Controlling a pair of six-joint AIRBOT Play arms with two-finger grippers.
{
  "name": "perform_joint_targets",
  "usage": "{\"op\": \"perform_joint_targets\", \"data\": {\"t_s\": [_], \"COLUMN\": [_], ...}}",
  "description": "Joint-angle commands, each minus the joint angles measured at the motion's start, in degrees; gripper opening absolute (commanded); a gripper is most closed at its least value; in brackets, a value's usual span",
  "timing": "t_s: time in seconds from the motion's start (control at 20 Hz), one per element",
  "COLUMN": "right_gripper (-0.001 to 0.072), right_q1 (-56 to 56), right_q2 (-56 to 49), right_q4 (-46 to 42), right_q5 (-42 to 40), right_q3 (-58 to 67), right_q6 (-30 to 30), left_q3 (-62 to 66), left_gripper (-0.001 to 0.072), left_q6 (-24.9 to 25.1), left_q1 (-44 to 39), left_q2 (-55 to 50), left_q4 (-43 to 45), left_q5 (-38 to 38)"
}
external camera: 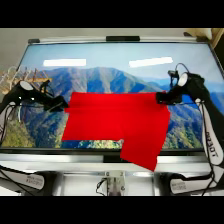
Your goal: Fold the shirts.
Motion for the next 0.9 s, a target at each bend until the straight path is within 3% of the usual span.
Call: {"op": "perform_joint_targets", "data": {"t_s": [0.0,0.15,0.45,0.65,0.8,0.85], "right_gripper": [0.0482,0.0505,0.0510,0.0510,0.0509,0.0510], "right_q1": [-2.45,-10.01,-17.88,-17.77,-17.77,-17.77], "right_q2": [5.79,10.56,18.88,19.28,19.28,19.28], "right_q4": [-7.76,-5.44,0.76,1.92,1.88,1.88], "right_q5": [10.36,20.06,18.95,18.82,18.82,18.84], "right_q3": [2.14,-0.07,-8.70,-8.68,-8.68,-8.68], "right_q6": [-2.69,-4.31,-4.31,-4.26,-4.26,-4.26], "left_q3": [2.03,-6.34,-34.49,-38.84,-39.58,-39.71], "left_gripper": [0.0520,0.0520,0.0520,0.0497,0.0496,0.0458], "left_q6": [1.62,2.78,10.10,12.35,12.11,12.11], "left_q1": [3.69,8.41,11.61,11.58,10.03,8.94], "left_q2": [1.99,8.72,18.38,18.18,18.18,18.16], "left_q4": [0.35,3.08,-0.48,-8.31,-8.92,-9.42], "left_q5": [-12.87,-14.86,-4.04,2.25,5.16,5.97]}}
